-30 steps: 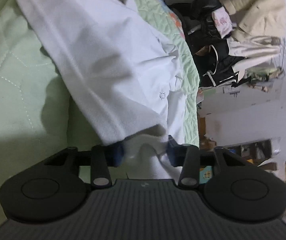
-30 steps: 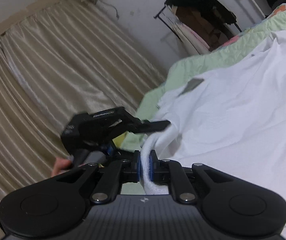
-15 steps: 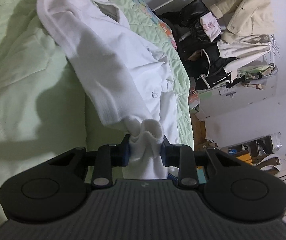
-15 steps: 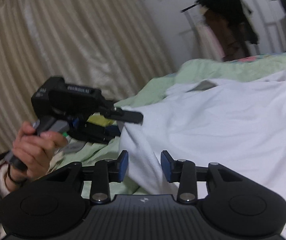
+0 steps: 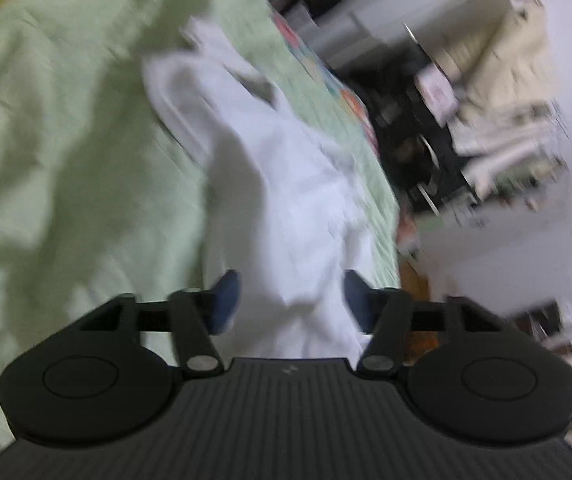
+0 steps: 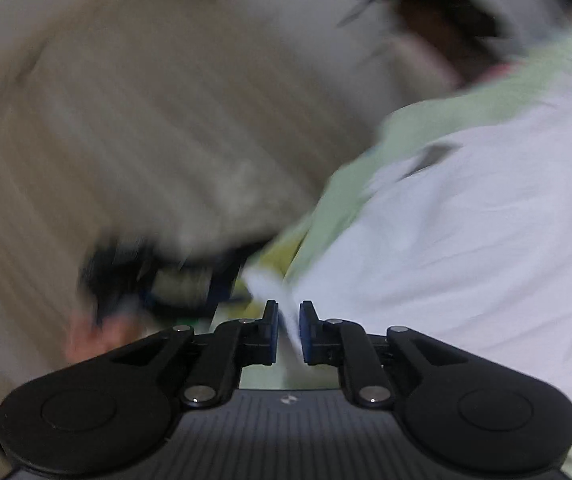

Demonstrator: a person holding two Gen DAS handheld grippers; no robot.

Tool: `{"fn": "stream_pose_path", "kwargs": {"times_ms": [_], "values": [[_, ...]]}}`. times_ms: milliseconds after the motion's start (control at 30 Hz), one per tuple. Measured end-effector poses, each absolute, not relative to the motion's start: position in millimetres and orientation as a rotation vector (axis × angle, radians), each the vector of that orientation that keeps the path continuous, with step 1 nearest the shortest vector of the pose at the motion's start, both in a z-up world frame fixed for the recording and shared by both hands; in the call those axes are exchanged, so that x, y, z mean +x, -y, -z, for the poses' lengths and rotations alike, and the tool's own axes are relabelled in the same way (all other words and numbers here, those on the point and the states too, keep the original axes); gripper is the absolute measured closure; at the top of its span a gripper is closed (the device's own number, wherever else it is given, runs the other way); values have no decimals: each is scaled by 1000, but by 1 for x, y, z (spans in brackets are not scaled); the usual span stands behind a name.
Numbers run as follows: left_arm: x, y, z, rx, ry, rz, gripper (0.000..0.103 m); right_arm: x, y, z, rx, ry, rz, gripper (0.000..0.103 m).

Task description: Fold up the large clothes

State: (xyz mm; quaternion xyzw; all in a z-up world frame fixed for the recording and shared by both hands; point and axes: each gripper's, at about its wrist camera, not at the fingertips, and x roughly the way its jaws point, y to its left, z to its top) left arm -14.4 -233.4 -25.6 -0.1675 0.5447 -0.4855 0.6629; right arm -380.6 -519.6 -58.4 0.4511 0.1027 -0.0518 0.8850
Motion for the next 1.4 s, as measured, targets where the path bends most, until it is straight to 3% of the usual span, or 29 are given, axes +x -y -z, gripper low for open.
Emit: {"fn": "stream_pose_path", "kwargs": {"times_ms": [167,200,233,300,400,467,500,533,567,600,700,833,933,967,1100,1267,1400], "values": [[-9,239,42,-352,-1309,1076,31,-386,536,70,826,-316,334,90],[-9,240,44,-347,-1317,1082,31,-381,531,67,803,-331,274,80],[-11,244,46,-338,-1328,1100,31,-373,523,63,766,-351,213,60],[-14,248,48,-330,-1341,1116,31,-356,506,54,682,-392,113,36],[-19,256,51,-327,-1356,1133,30,-328,484,44,521,-442,8,26],[-19,257,51,-331,-1361,1133,29,-303,473,44,393,-508,-27,25],[-17,256,50,-337,-1360,1129,28,-292,467,46,327,-555,-38,27],[-15,255,50,-340,-1357,1121,28,-279,459,48,259,-623,-58,56],[-13,253,50,-343,-1353,1112,28,-268,456,52,232,-684,-83,91],[-10,250,48,-347,-1345,1095,27,-258,456,54,236,-724,-91,99],[0,245,50,-365,-1328,1047,21,-262,481,46,390,-620,-47,99],[11,253,60,-421,-1362,998,19,-321,568,54,973,-193,42,99],[15,273,72,-507,-1445,970,6,-355,602,71,1166,-38,131,99],[15,281,76,-539,-1479,960,0,-361,606,73,1179,-26,158,99],[18,317,94,-701,-1549,929,0,-369,608,87,1270,4,120,98],[11,368,115,-634,-1643,809,0,-362,598,98,1306,7,50,98],[1,382,120,-738,-1704,808,0,-359,585,93,1330,39,-1,98]]}}
